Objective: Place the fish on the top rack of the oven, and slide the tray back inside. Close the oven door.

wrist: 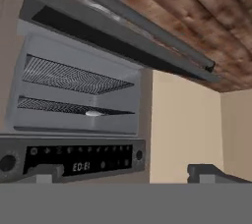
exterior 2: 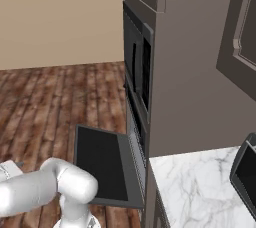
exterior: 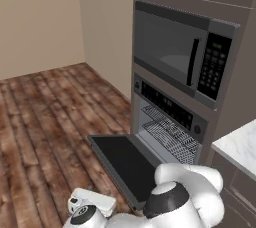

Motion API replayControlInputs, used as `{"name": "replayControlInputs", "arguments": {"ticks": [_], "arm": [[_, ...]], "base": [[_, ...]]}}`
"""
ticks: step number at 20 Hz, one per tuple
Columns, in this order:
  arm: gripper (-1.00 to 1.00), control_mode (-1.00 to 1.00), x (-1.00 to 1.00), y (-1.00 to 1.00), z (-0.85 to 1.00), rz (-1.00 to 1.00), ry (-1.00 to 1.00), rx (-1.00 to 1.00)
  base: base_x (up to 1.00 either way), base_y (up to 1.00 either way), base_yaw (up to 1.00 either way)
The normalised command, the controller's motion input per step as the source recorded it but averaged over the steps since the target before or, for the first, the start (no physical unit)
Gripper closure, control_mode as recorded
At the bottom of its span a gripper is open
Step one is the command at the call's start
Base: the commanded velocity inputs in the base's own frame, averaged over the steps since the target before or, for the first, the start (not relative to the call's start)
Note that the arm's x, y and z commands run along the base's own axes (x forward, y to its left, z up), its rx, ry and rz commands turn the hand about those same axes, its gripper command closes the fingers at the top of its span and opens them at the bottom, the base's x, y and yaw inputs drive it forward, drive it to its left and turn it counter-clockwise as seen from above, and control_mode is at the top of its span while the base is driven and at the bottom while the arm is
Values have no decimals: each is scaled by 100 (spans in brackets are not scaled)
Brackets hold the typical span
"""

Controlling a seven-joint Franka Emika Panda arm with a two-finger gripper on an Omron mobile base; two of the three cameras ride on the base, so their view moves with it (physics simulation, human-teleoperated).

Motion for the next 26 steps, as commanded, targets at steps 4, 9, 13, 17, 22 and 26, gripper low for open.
{"name": "replayControlInputs", "arguments": {"ticks": [4, 9, 13, 17, 22, 26], "arm": [[-100, -100, 3, 96, -82, -25, -1, -18], [-100, -100, 11, 32, -66, -33, -4, -13], [-100, -100, 0, -20, -38, -21, -7, -9], [-100, -100, 23, -23, -2, -3, -2, -1], [-100, -100, 17, -49, 0, 7, 0, 8], [-100, -100, 15, -52, -14, 22, 0, 13]], "base": [[0, 0, 0], [0, 0, 0], [0, 0, 0], [0, 0, 0], [0, 0, 0], [0, 0, 0]]}}
